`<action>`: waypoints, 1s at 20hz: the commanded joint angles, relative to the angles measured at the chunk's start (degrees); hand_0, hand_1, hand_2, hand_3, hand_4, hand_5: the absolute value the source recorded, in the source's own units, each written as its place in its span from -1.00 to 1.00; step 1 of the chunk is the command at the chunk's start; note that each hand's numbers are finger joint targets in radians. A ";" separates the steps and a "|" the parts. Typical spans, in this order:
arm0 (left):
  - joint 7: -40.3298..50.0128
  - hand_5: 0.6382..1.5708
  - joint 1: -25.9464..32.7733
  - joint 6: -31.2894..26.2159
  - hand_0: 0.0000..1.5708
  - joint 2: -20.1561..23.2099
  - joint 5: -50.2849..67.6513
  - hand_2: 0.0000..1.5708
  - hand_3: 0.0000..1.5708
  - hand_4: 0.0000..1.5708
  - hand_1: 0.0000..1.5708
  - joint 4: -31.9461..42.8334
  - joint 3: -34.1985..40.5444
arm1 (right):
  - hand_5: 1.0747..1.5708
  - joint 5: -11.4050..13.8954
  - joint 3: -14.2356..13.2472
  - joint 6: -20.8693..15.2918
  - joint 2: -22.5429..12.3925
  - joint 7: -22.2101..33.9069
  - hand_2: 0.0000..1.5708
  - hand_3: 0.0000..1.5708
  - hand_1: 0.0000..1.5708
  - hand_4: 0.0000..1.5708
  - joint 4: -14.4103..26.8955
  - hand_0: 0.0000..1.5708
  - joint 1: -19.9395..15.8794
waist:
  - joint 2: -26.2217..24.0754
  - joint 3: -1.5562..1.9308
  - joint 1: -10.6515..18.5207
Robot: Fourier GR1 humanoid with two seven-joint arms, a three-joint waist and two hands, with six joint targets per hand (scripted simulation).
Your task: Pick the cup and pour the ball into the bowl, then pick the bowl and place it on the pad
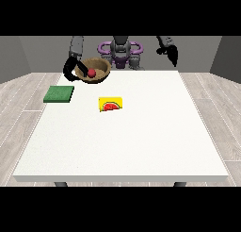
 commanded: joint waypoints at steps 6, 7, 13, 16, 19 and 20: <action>-0.31 0.67 0.93 -1.41 -1.00 2.20 2.36 -1.00 -1.00 0.28 -1.00 -0.98 3.45 | 1.00 -3.82 -3.95 9.06 -7.80 5.83 1.00 -0.14 1.00 0.00 -6.21 1.00 1.35 | 0.93 0.36 -3.14; -2.06 0.69 -0.23 -1.50 -1.00 3.02 2.09 -1.00 -1.00 0.29 -1.00 0.39 4.20 | 1.00 -3.06 -3.59 7.48 -7.08 8.62 1.00 -0.14 1.00 0.00 -8.09 1.00 -0.52 | 2.09 0.35 -3.61; -4.62 0.81 -0.97 -1.23 -1.00 1.83 1.97 -1.00 -1.00 0.55 -1.00 -1.64 3.51 | 0.99 -5.80 -9.68 12.30 -15.67 1.66 1.00 -0.41 1.00 0.06 -4.50 1.00 -1.47 | 8.38 0.38 -0.30; -2.33 0.90 -2.71 -11.17 -1.00 11.34 9.80 -1.00 -1.00 0.67 -1.00 -3.53 10.30 | 1.00 -6.69 -11.89 13.55 -18.86 -1.63 1.00 -1.00 1.00 0.16 -1.86 1.00 1.12 | 9.61 0.41 3.06; -4.21 0.99 -3.60 -16.12 -1.00 19.58 14.94 -1.00 -1.00 0.67 -1.00 0.32 18.08 | 1.00 -8.74 -14.33 14.68 -20.64 -4.01 1.00 -1.00 1.00 0.10 -2.23 1.00 1.12 | 12.67 0.38 3.06; -5.67 1.00 -4.51 -16.48 -1.00 21.20 16.12 -1.00 -1.00 0.65 -1.00 1.72 20.34 | 1.00 -10.06 -15.53 14.21 -19.20 -7.60 1.00 -1.00 1.00 0.10 -2.40 1.00 1.67 | 15.12 0.39 2.15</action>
